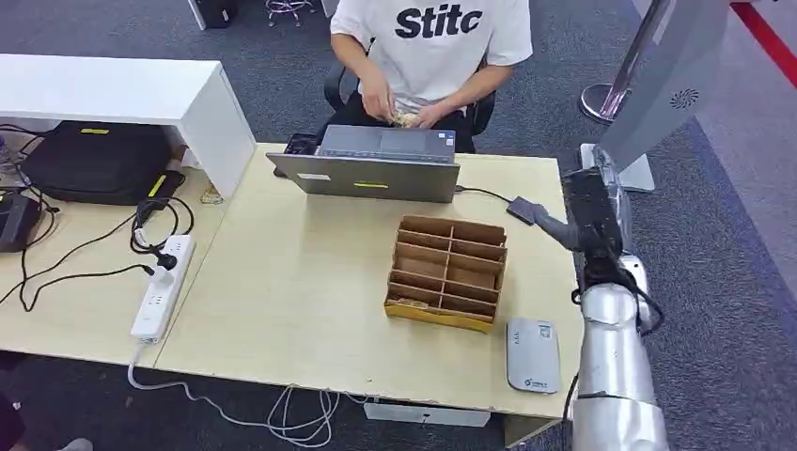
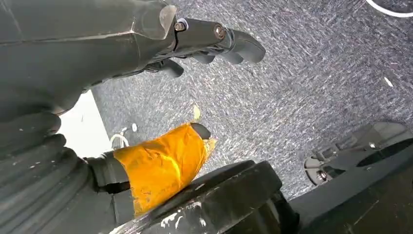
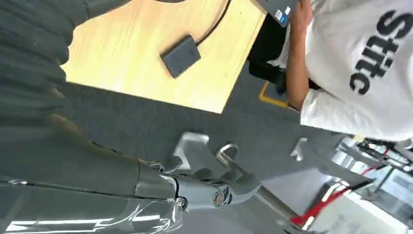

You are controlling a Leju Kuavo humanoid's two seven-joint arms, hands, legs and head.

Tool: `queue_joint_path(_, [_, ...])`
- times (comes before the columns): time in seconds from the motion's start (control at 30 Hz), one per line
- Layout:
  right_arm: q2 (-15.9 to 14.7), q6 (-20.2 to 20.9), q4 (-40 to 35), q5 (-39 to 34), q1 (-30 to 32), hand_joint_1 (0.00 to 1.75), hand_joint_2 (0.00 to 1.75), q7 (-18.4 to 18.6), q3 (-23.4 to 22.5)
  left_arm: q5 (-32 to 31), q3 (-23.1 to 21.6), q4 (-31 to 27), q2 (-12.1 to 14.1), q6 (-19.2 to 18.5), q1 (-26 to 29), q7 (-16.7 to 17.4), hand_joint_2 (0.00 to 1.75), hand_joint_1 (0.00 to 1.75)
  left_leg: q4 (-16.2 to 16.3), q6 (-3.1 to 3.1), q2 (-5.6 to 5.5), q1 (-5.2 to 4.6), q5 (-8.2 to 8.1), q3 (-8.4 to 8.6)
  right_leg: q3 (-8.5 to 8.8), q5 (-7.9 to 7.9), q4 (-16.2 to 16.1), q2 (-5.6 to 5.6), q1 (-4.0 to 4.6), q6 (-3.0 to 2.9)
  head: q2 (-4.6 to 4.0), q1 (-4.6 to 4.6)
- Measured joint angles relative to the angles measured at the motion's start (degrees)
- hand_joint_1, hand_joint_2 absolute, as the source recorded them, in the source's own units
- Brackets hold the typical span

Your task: Pass the card to the sensor for recognition and then transmit it.

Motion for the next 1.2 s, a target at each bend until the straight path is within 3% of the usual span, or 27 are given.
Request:
queue_joint_path(0.17, [-3.2,1.7,4.6,-10.5,2.0,0.00,1.75,-4.2,-10.6,0.0,0.1,0.0,0.2,0.0,0.0,0.0,1.75,0.00,0.0,0.05,-0.05,-0.01,-0.04,0.03,0.01,-0.01,0.0,-0.04,-0.01,0.01,0.00,0.02])
queue_joint_path(0.37, [-10.6,6.0,18.1,-24.6,7.2,0.00,1.75,-12.2,-27.6,0.0,0.1,0.0,0.3,-0.2,0.0,0.0,1.75,0.00,0.0,0.17,-0.30,-0.01,-0.12,0.00,0.13,-0.07,-0.1,-0.35,-0.01,0.09,0.00,0.00])
queue_joint_path(0.47, [-13.5,9.2,24.8,-30.3,10.5,0.00,1.75,-13.4,-35.2,0.0,0.2,0.0,0.3,0.0,0.1,-0.2,1.75,0.00,0.0,0.19,-0.27,-0.03,-0.19,-0.05,0.13,-0.10,-0.1,-0.32,0.00,0.10,0.00,0.09])
queue_joint_path(0.57, [-15.3,9.8,30.6,-31.3,14.0,0.00,1.75,-12.8,-39.7,0.0,0.6,0.0,0.3,0.5,0.4,-0.3,1.75,0.00,0.0,0.26,0.11,0.03,-0.39,0.27,0.25,-0.21,-0.2,0.05,0.04,0.17,0.00,0.02])
queue_joint_path(0.6, [-15.9,8.7,33.0,-30.6,15.5,0.00,0.00,-11.0,-41.4,0.0,0.6,0.0,0.3,0.7,0.4,-0.4,1.75,0.00,0.0,0.31,-0.05,0.06,-0.42,0.33,0.42,-0.34,-0.2,-0.16,0.08,0.21,0.00,0.02])
queue_joint_path(0.7, [-16.4,4.7,38.0,-25.1,21.8,0.00,0.00,-4.9,-44.0,0.0,1.0,0.0,0.3,0.9,0.9,-0.4,1.75,0.00,0.0,0.37,-0.55,0.04,-0.46,0.29,0.55,-0.53,-0.1,-0.57,0.08,0.16,0.00,0.04])
queue_joint_path(0.83, [-16.4,3.2,42.7,-6.9,27.6,0.00,0.00,8.8,-38.3,0.0,1.0,0.0,0.3,1.1,0.9,0.3,1.75,0.00,0.0,0.28,-0.46,0.05,-0.54,0.33,0.55,-0.64,-0.1,-0.46,0.09,0.03,0.00,0.00])
queue_joint_path(0.87, [-16.4,3.0,43.5,-4.5,28.5,0.00,0.00,10.4,-36.2,0.0,1.0,0.0,0.3,1.3,1.0,0.7,1.75,0.00,-0.1,0.28,-0.46,0.05,-0.54,0.32,0.55,-0.64,-0.1,-0.46,0.09,0.03,0.00,-0.02])
queue_joint_path(0.9, [-16.3,3.1,44.2,-4.2,29.2,0.00,0.00,11.5,-34.6,0.3,1.0,0.0,0.3,1.6,1.0,0.8,0.00,0.00,-0.1,0.28,-0.45,0.05,-0.54,0.33,0.54,-0.64,-0.1,-0.46,0.09,0.03,0.00,0.00])
queue_joint_path(0.97, [-16.0,3.6,45.2,-4.3,29.9,0.00,0.00,13.3,-33.5,1.4,1.7,0.0,0.4,2.1,0.9,0.8,0.00,0.00,-0.1,0.28,-0.38,0.04,-0.54,0.34,0.55,-0.64,-0.1,-0.44,0.09,0.04,0.00,0.00])
queue_joint_path(1.0, [-15.9,3.7,45.5,-3.2,30.0,0.00,0.00,15.2,-32.8,3.3,2.2,0.0,0.4,2.7,0.9,0.3,1.75,0.00,-0.1,0.28,-0.37,0.04,-0.54,0.35,0.55,-0.64,-0.1,-0.42,0.09,0.04,0.00,0.02])
queue_joint_path(1.07, [-15.8,4.3,46.4,1.2,30.4,0.00,0.00,19.4,-30.5,9.6,4.9,0.0,0.4,4.2,0.8,-2.1,1.75,0.00,0.0,0.28,-0.36,0.03,-0.53,0.35,0.56,-0.63,-0.1,-0.43,0.09,0.04,0.00,0.04])
queue_joint_path(1.1, [-15.6,4.4,46.6,1.7,30.8,0.00,1.75,19.0,-29.1,13.1,7.0,0.0,0.5,5.9,0.7,-4.5,1.75,0.00,0.0,0.28,-0.36,0.03,-0.53,0.35,0.57,-0.63,-0.1,-0.43,0.09,0.04,0.00,0.02])
queue_joint_path(1.2, [-15.0,2.6,46.8,1.5,31.2,0.00,1.75,15.8,-28.3,19.6,12.2,-0.6,0.7,10.7,0.4,-9.8,1.75,0.00,0.0,0.28,-0.27,0.01,-0.53,0.39,0.57,-0.62,-0.1,-0.39,0.06,0.04,0.00,0.02])
